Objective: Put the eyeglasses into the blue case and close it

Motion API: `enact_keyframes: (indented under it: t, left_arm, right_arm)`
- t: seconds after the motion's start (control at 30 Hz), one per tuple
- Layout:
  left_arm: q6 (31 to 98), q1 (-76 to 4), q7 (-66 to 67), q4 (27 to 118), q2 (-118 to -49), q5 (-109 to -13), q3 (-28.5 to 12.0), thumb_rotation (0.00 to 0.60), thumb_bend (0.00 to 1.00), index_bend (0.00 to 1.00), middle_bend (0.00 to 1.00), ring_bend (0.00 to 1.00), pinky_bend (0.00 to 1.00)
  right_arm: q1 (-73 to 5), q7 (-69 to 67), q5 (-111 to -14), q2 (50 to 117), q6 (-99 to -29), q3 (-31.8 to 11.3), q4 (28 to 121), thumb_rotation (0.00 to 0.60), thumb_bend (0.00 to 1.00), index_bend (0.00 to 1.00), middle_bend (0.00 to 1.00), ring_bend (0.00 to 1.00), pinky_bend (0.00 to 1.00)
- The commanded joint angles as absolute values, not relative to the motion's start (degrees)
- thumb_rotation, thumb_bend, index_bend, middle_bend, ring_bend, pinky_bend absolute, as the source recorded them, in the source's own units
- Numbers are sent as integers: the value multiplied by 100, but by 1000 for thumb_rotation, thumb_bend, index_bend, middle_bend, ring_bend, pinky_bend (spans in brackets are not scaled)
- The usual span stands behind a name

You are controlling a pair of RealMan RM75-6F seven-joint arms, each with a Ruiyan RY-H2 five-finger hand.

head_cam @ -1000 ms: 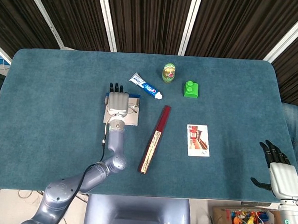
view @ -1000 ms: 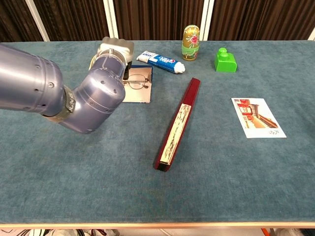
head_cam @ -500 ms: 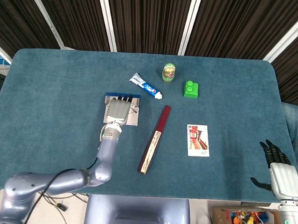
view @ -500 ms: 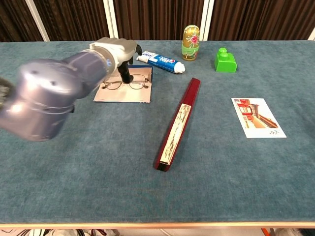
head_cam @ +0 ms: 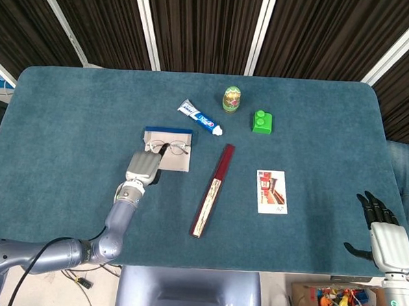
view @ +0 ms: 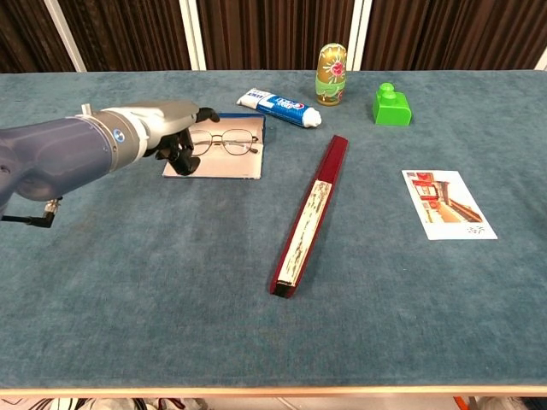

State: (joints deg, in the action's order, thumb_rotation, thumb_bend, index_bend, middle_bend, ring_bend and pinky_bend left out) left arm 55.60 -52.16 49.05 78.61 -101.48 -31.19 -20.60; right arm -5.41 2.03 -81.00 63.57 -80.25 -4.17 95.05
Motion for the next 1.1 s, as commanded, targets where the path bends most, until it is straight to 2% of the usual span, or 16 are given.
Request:
enact_keyframes:
  t: [0.03,0.43,1.1]
  left_arm:
    - [5522,-5273,4834,7738,-10216,-3081,-2003,600,528,0,756,809,842]
    - [5426,-5546,4659,7121,-10556,-2746,-2000,600,528,0,752,809,842]
    - [5518,-5726,4605,6683,-10776,-2563,-1930,600,528,0,739,808,842]
  right_arm:
    - [-543,206,-8099,6356,-8020,-415,9507,600,41,38,0,89,180]
    - [-542,202,-8075,6344,-8009,-418,9515,600,45,38,0,89,180]
    - [-542,213,-8072,6345,-8009,-415,9515,600,46,38,0,89,180]
